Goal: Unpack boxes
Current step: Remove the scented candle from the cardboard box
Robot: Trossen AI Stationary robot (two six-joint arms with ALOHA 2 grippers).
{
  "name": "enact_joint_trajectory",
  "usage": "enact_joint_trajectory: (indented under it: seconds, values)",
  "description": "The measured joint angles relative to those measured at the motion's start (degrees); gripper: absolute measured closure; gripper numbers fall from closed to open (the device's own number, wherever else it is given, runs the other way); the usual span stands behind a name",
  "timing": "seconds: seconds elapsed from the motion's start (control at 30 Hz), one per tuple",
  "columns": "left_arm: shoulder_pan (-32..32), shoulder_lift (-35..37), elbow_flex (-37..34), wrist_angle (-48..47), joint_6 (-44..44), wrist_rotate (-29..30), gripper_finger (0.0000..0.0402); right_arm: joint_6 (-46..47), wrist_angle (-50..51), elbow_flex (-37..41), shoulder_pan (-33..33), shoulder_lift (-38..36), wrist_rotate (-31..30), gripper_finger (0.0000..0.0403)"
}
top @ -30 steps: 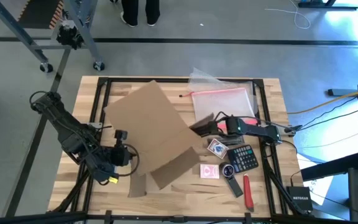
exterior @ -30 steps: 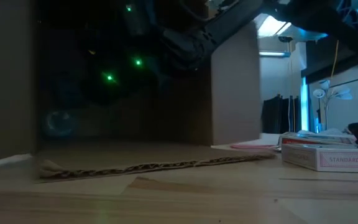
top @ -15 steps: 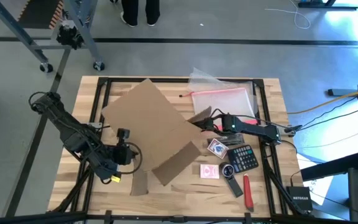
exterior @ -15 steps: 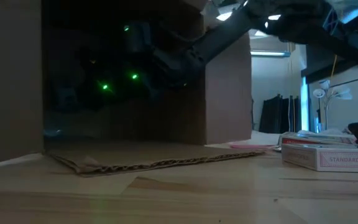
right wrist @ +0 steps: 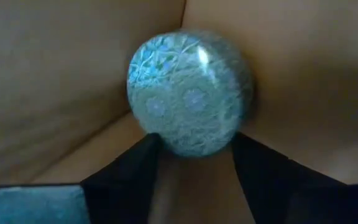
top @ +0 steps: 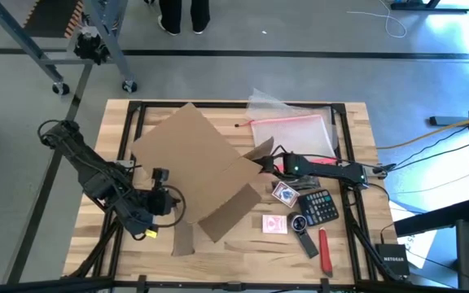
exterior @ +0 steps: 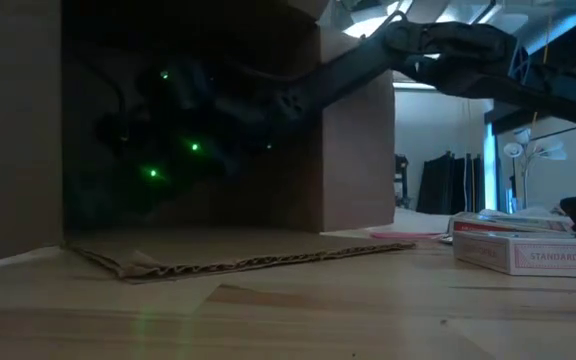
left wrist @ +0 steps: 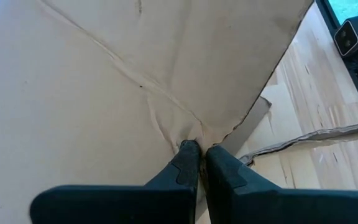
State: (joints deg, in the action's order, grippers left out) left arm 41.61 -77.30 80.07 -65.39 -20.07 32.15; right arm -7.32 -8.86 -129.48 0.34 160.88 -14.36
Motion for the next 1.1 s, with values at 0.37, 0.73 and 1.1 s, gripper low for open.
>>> enact_joint_trajectory:
  seconds: [0.37,0.73,1.1]
  values:
    - [0.01,0.00,0.02,-0.88,-3.46,0.09,0.0398,-0.22,4.28,-0.12,0.73,-0.35,6.00,0.0392]
    - [0.08,0.09,0.09,-3.07,-4.84,-1.19,0.0398,-3.90,22.57,0.03,6.76,-5.67,-0.97,0.0401]
    - [0.08,0.11,0.02,-3.19,-5.01,-1.33,0.0398,-3.70,25.10,0.10,8.74,-6.98,-12.60,0.0401]
